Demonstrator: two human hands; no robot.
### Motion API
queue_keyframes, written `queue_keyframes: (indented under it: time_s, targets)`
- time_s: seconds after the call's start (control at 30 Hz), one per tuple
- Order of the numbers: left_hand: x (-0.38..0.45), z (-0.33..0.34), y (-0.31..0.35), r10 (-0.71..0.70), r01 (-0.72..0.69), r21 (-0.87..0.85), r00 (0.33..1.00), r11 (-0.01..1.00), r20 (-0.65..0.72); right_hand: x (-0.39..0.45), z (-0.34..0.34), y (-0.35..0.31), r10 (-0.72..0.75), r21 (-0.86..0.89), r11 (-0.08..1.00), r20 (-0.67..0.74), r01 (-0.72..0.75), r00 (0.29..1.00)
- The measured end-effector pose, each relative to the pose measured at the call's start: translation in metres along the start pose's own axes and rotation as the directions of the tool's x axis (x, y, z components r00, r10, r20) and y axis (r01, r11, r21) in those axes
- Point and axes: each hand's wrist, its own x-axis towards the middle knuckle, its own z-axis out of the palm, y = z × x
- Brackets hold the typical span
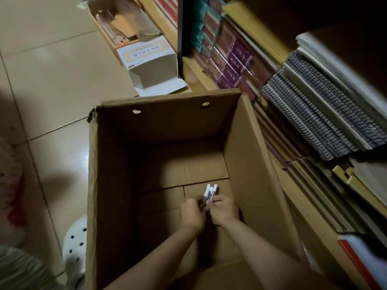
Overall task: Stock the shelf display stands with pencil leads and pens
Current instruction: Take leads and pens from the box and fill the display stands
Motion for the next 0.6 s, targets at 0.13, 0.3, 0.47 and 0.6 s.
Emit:
queue_keyframes:
  time_s: [0.13,0.3,0.47,0.6]
  targets:
    - [0.004,-0.005,-0.006,-0.034,0.041,-0.144,0.998,0.989,0.047,-0.005,-0.004,-0.008,0.042,0.183,0.981,0.102,-0.06,0.994]
    - [-0.001,-0.032,0.008,0.004,0.065,-0.355,0.982,0.933,0.19,-0.037,-0.024,-0.036,-0.079,0.202,0.977,0.075,0.063,0.994]
    - [-0.01,-0.1,0.067,0.139,-0.014,-0.354,0.933,0.935,0.332,-0.091,-0.066,-0.082,-0.348,0.076,0.934,-0.022,0.348,0.937]
    - [-0.04,-0.162,0.142,0.333,-0.23,-0.325,0.891,0.917,0.31,-0.15,-0.12,-0.116,-0.558,-0.153,0.829,-0.164,0.538,0.814]
